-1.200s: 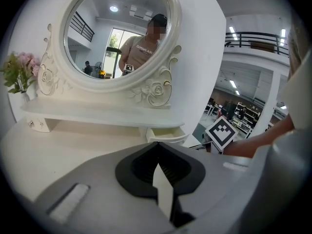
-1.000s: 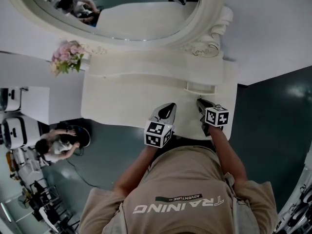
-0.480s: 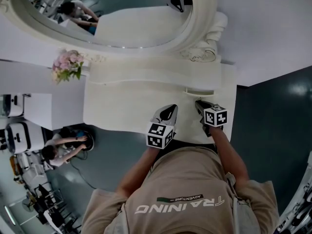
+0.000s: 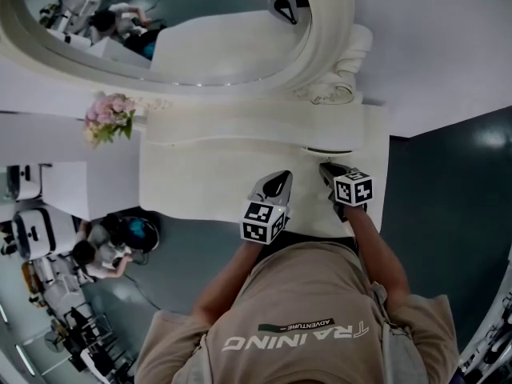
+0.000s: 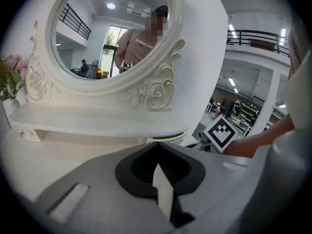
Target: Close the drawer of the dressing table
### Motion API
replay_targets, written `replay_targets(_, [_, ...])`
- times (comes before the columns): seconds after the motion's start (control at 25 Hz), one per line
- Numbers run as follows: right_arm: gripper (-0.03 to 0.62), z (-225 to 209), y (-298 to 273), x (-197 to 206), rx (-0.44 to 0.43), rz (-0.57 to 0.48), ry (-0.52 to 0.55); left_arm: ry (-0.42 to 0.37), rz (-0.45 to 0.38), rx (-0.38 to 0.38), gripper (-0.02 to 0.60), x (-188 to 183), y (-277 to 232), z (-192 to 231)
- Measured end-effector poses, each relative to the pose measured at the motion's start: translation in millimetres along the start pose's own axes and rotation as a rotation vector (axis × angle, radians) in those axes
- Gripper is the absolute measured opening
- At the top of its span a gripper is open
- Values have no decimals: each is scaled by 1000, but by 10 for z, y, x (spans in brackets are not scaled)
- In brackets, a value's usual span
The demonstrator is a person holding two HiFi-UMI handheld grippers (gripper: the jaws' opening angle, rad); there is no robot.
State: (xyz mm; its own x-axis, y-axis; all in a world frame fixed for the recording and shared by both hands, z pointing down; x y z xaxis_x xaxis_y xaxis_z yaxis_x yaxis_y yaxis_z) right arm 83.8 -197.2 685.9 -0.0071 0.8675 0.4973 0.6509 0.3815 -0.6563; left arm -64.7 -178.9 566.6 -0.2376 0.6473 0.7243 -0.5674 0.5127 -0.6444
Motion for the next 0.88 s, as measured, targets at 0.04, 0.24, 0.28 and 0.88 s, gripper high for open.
replay_targets(0.04, [3,-9,-6,-30,11,6,21,-1,0,4,18,-13,-3,8])
replay_targets(0.24, [3,-91,-9,-156,12,5,9,-14,6,22,18,-68,-12,35])
replay_targets(0.28, [2,-115,4,-178,12,-10,-18,-16,6,25,18,-80,-5,44])
replay_targets(0.88, [3,-101,7,-278,64,-101,-55,-21,-16,31,18,-79,207,268])
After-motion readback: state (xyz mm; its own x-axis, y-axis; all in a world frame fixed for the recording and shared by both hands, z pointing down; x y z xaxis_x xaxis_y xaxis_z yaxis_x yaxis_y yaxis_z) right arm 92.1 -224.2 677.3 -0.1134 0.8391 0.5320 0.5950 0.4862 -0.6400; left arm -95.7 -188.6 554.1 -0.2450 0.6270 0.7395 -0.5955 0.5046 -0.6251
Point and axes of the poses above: the fingertips, and each gripper's own axes: y backward along the fingers, z to its left, x out of its underside, the point moved 5 cm from there along y, backward along the fingers, and after that the axes turned 6 degrees about z, right-handed, at the moved point
